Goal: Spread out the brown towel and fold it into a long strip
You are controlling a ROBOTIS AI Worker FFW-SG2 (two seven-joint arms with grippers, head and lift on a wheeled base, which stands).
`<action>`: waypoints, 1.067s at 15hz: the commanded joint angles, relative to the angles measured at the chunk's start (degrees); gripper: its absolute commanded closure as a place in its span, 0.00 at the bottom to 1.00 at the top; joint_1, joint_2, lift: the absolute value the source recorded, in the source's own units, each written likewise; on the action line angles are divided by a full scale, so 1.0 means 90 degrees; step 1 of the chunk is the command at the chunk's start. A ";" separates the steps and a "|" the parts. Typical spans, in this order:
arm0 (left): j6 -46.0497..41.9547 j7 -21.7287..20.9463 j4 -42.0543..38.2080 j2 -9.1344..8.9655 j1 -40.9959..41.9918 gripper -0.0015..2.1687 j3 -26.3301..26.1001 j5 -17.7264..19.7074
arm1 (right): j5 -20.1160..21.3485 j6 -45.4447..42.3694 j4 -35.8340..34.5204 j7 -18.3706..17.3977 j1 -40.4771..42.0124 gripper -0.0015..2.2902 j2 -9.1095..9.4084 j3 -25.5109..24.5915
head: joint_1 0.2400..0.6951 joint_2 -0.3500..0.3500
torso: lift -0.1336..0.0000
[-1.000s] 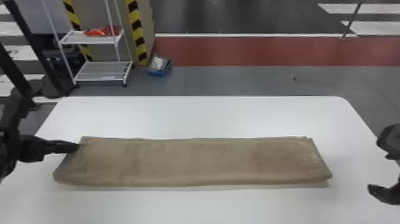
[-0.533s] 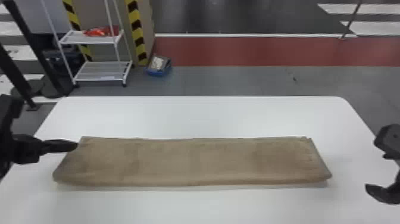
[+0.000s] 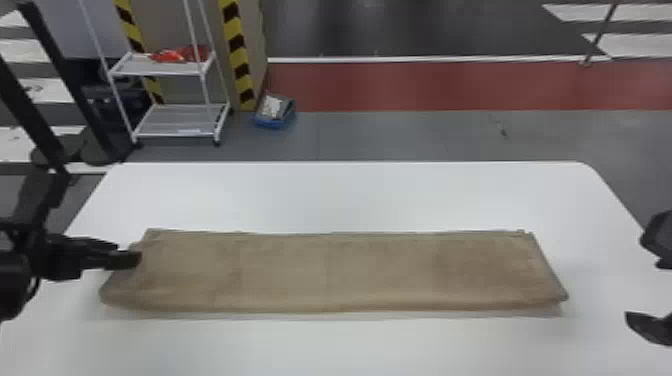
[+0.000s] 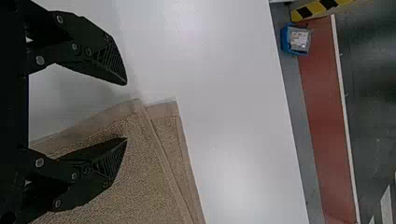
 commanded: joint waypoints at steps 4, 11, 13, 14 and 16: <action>-0.0137 0.0051 0.0127 0.0002 -0.0091 0.18 -0.0018 0.0142 | 0.0000 -0.0001 0.0001 0.0000 0.0010 0.06 -0.0010 -0.0010 | 1.00 0.55 | 0.08; -0.0215 0.0022 0.0499 0.0002 -0.0286 0.25 -0.0164 0.0123 | 0.0000 0.0019 0.0001 0.0010 0.0000 0.06 -0.0010 -0.0029 | 1.00 0.54 | 0.08; -0.0254 0.0041 0.0528 0.0002 -0.0296 0.25 -0.0164 0.0133 | 0.0000 0.0019 0.0001 0.0010 0.0000 0.06 -0.0010 -0.0039 | 1.00 0.53 | 0.08; -0.0254 0.0051 0.0518 0.0002 -0.0296 0.33 -0.0155 0.0133 | 0.0000 0.0019 0.0001 0.0010 0.0000 0.06 -0.0010 -0.0039 | 1.00 0.53 | 0.08; -0.0254 0.0041 0.0450 -0.0008 -0.0277 0.34 -0.0106 0.0162 | 0.0000 0.0019 0.0011 0.0000 0.0000 0.06 -0.0010 -0.0029 | 1.00 0.53 | 0.08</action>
